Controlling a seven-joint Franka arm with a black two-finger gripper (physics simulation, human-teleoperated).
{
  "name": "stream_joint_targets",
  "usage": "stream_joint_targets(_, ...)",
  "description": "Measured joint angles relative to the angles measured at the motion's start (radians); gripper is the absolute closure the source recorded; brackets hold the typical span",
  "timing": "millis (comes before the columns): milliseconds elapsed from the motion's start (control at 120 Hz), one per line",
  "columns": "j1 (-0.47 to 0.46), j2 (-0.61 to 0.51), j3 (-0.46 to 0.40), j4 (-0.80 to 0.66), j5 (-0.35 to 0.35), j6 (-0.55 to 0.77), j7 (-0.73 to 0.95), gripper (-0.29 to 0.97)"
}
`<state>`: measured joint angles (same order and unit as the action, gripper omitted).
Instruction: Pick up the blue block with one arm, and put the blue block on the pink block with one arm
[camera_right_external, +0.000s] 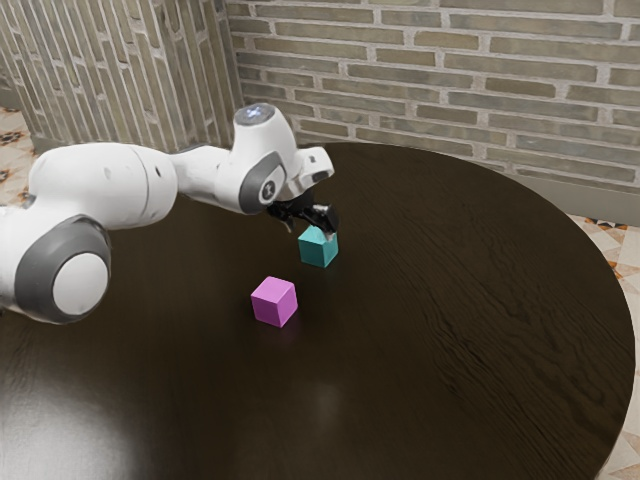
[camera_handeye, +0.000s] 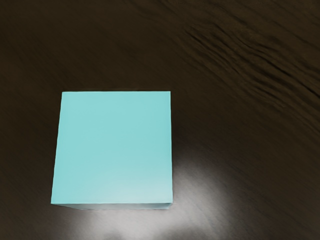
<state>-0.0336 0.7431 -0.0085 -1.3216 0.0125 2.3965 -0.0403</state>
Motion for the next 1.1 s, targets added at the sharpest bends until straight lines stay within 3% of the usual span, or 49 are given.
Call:
stream_joint_targets(208,0.004,0.062,0.005,-0.026,-0.001,0.2,0.008,0.0)
stream_joint_targets(750,0.022,0.137,0.004,-0.037,0.004,0.408,0.073,0.01)
stream_joint_targets(1100,0.023,0.144,0.002,-0.041,0.004,0.442,0.113,0.24)
